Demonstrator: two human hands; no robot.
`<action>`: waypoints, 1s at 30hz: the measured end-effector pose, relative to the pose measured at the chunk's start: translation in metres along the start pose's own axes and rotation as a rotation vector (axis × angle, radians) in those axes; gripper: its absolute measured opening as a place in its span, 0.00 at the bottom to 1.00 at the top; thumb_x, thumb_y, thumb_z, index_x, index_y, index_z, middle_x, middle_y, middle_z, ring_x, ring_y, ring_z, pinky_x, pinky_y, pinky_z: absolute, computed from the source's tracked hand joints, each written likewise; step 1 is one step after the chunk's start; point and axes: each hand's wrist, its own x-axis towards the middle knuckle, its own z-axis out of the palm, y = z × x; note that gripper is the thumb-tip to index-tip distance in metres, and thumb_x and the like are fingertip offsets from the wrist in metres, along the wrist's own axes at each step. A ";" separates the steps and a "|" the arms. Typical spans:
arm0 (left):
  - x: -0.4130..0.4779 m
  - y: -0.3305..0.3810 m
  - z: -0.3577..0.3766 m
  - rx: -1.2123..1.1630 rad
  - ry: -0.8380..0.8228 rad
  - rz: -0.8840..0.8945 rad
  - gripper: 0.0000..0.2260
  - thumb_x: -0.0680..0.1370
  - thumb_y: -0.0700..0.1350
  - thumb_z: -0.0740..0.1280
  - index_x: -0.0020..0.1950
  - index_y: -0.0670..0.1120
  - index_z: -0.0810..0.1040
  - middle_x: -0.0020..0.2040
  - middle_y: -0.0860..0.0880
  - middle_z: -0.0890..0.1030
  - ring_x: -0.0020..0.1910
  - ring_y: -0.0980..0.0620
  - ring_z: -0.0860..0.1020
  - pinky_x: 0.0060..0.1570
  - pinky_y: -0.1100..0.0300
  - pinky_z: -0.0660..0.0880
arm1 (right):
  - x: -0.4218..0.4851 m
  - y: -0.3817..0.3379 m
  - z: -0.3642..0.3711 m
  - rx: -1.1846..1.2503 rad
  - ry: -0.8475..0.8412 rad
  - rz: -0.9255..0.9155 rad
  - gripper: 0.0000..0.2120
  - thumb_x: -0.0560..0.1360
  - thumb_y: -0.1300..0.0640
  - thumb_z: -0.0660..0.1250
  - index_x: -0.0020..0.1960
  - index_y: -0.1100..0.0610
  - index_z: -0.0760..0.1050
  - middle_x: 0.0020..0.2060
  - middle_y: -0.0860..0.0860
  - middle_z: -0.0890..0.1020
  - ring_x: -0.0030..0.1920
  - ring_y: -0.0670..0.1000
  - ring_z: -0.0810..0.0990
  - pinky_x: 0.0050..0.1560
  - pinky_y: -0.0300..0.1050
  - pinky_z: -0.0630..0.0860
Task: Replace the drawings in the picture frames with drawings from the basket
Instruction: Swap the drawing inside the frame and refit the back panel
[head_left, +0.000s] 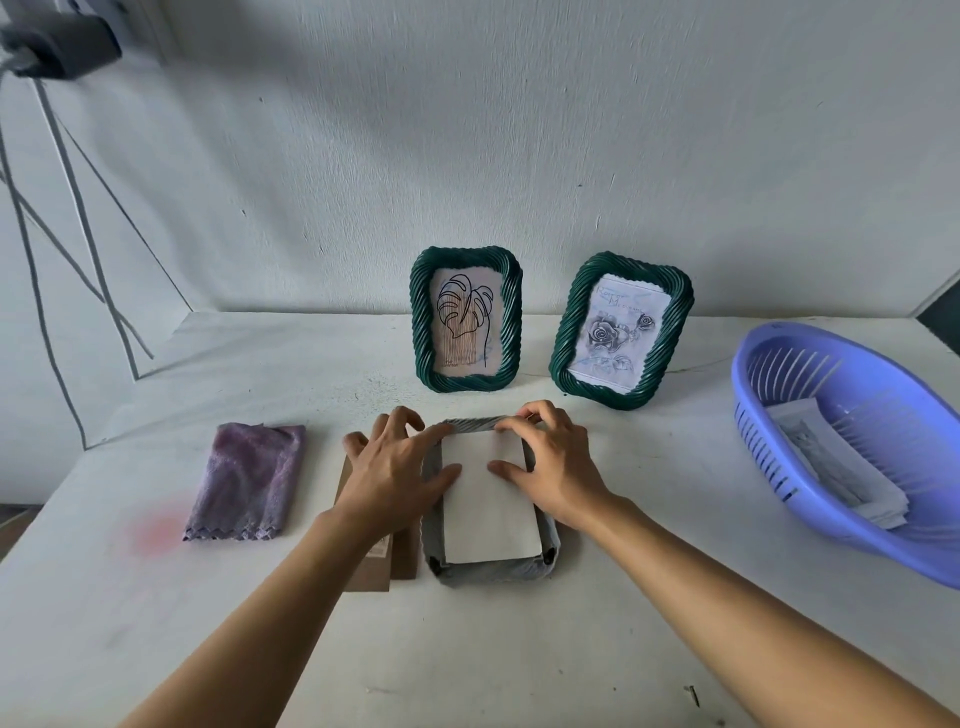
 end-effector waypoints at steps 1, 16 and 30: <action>0.000 0.001 0.000 -0.005 0.003 0.008 0.21 0.78 0.64 0.64 0.70 0.62 0.71 0.64 0.51 0.69 0.66 0.49 0.67 0.58 0.46 0.59 | 0.000 0.000 0.001 0.003 0.007 -0.004 0.22 0.70 0.43 0.75 0.60 0.50 0.79 0.56 0.50 0.73 0.58 0.54 0.74 0.54 0.51 0.68; 0.004 0.012 -0.003 -0.119 0.061 0.094 0.15 0.74 0.52 0.74 0.56 0.56 0.71 0.55 0.58 0.79 0.58 0.51 0.70 0.49 0.51 0.57 | -0.007 -0.005 0.001 -0.003 0.089 -0.043 0.20 0.72 0.46 0.74 0.61 0.51 0.76 0.56 0.48 0.76 0.59 0.52 0.73 0.55 0.54 0.71; -0.005 0.015 -0.008 -0.413 0.196 0.201 0.14 0.77 0.38 0.72 0.61 0.51 0.79 0.48 0.55 0.78 0.43 0.61 0.79 0.48 0.55 0.79 | -0.039 0.014 -0.078 -0.024 0.257 0.059 0.16 0.74 0.56 0.73 0.60 0.50 0.77 0.53 0.46 0.80 0.57 0.52 0.78 0.55 0.58 0.74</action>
